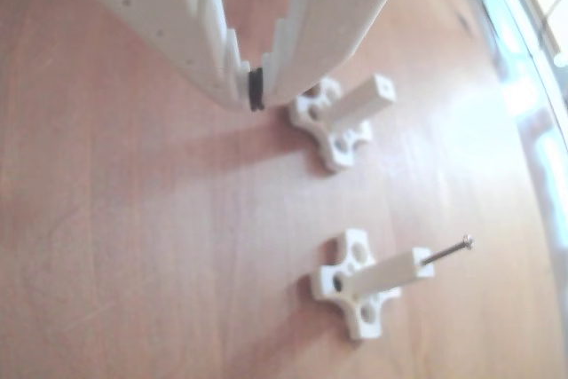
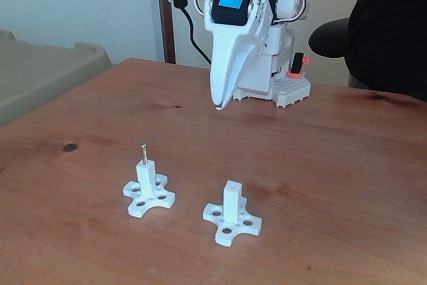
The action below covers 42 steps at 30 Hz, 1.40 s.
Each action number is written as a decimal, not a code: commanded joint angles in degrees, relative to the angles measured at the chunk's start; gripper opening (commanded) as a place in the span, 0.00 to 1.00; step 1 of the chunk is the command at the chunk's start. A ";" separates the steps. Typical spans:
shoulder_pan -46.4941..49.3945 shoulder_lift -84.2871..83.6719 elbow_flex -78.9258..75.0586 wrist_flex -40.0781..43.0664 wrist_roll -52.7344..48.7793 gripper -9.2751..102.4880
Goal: Grab the screw and set it in the hole.
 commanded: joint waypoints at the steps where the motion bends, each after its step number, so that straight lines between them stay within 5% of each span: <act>1: -0.26 0.97 -0.18 3.52 -0.79 0.04; 42: -0.26 1.05 -0.18 3.52 -1.05 0.05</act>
